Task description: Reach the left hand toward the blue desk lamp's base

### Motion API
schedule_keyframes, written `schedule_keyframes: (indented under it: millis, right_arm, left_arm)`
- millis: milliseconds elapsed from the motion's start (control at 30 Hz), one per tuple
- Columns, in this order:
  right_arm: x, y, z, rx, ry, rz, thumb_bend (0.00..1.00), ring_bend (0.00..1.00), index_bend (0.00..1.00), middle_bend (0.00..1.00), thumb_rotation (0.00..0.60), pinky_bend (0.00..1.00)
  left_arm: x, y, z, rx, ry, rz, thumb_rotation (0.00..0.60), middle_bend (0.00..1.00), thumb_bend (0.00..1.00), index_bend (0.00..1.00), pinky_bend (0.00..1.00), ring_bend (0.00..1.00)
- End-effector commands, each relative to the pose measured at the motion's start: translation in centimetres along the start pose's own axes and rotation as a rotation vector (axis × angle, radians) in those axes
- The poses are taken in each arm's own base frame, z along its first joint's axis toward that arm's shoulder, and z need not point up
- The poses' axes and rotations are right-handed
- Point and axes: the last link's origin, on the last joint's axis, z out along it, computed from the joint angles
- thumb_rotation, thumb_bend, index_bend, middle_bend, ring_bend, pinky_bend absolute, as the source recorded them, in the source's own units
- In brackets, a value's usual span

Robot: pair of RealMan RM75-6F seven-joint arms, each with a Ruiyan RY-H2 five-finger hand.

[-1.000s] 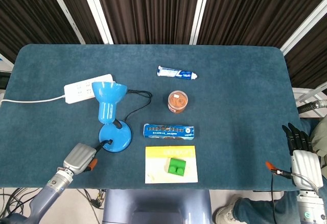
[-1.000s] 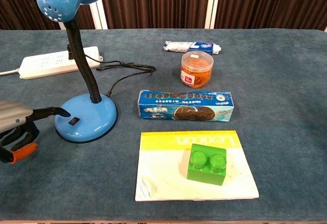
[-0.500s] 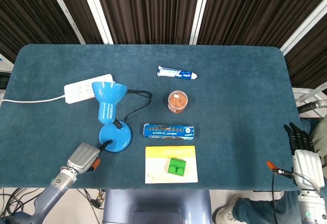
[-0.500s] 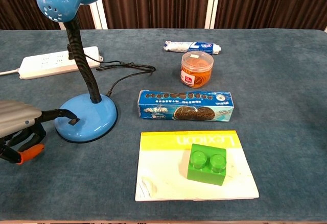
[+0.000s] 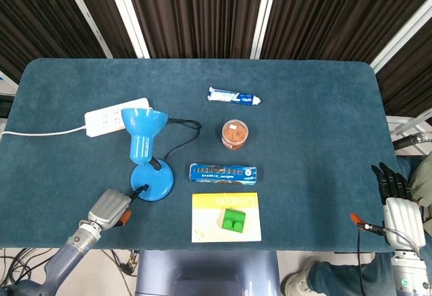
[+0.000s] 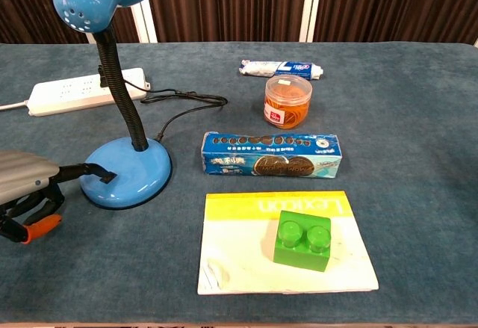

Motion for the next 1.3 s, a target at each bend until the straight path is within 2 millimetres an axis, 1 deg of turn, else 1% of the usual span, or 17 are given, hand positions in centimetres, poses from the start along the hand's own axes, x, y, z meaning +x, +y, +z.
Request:
schedule_keyframes:
  millis: [33,400,500,567,600,667,733,767,800,833,900,1000,1100,1167,1300]
  right_arm:
    - [0.0,0.0,0.0,-0.001,0.000,0.001,0.10,0.04,0.00,0.02,0.600,0.00]
    - [0.0,0.0,0.0,-0.003,-0.002,0.002,0.10,0.04,0.00,0.02,0.600,0.00]
    - [0.1,0.0,0.0,-0.002,0.000,0.001,0.10,0.04,0.00,0.02,0.600,0.00]
    - [0.1,0.0,0.0,-0.003,0.002,0.002,0.10,0.04,0.00,0.02,0.600,0.00]
    - [0.1,0.0,0.0,-0.004,0.003,0.002,0.10,0.04,0.00,0.02,0.600,0.00]
    - [0.1,0.1,0.0,-0.005,0.006,0.003,0.10,0.04,0.00,0.02,0.600,0.00]
    - [0.2,0.1,0.0,-0.006,0.007,0.005,0.10,0.04,0.00,0.02,0.600,0.00]
    - [0.2,0.1,0.0,-0.006,0.007,0.006,0.10,0.04,0.00,0.02,0.600,0.00]
    - [0.2,0.0,0.0,-0.005,0.009,0.006,0.10,0.04,0.00,0.02,0.600,0.00]
    - [0.2,0.0,0.0,-0.005,0.008,0.006,0.10,0.04,0.00,0.02,0.600,0.00]
    - [0.2,0.0,0.0,-0.003,0.007,0.006,0.10,0.04,0.00,0.02,0.600,0.00]
    - [0.1,-0.1,0.0,-0.001,0.003,0.006,0.10,0.04,0.00,0.02,0.600,0.00]
    - [0.0,-0.1,0.0,0.001,0.002,0.005,0.10,0.04,0.00,0.02,0.600,0.00]
    - [0.0,-0.2,-0.1,0.002,0.003,0.005,0.10,0.04,0.00,0.02,0.600,0.00]
    - [0.0,-0.2,-0.1,0.002,0.000,0.004,0.10,0.04,0.00,0.02,0.600,0.00]
  left_arm:
    - [-0.1,0.0,0.0,0.000,-0.003,0.001,0.600,0.72,0.53,0.08,0.82,0.73]
    - [-0.2,-0.1,0.5,0.004,-0.019,0.005,0.600,0.72,0.53,0.08,0.82,0.73]
    - [0.1,-0.1,0.4,0.005,-0.011,0.011,0.600,0.70,0.53,0.08,0.82,0.71]
    - [0.8,-0.3,0.1,0.018,0.024,0.029,0.600,0.66,0.52,0.08,0.79,0.66]
    - [1.2,-0.4,-0.1,0.027,0.047,0.037,0.600,0.61,0.52,0.08,0.74,0.62]
    - [2.7,-0.6,-1.0,0.061,0.121,0.039,0.600,0.53,0.46,0.09,0.59,0.53]
    - [4.5,-0.9,-2.3,0.108,0.208,0.025,0.600,0.44,0.36,0.11,0.40,0.39]
    - [5.3,-1.1,-3.0,0.129,0.249,0.019,0.600,0.40,0.32,0.11,0.35,0.35]
    - [6.0,-1.2,-3.6,0.147,0.287,0.010,0.600,0.35,0.27,0.11,0.29,0.28]
    - [6.7,-1.4,-4.3,0.167,0.330,-0.009,0.600,0.31,0.24,0.11,0.26,0.24]
    - [7.4,-1.5,-5.8,0.189,0.374,-0.058,0.600,0.23,0.20,0.11,0.18,0.14]
    - [8.0,-2.1,-8.8,0.199,0.414,-0.165,0.600,0.19,0.16,0.12,0.11,0.10]
    - [7.6,-3.4,-10.6,0.221,0.425,-0.150,0.600,0.18,0.13,0.12,0.09,0.08]
    - [7.3,-4.1,-11.4,0.238,0.437,-0.141,0.600,0.18,0.12,0.12,0.08,0.08]
    - [7.0,-5.0,-12.0,0.236,0.442,-0.163,0.600,0.17,0.11,0.12,0.07,0.06]
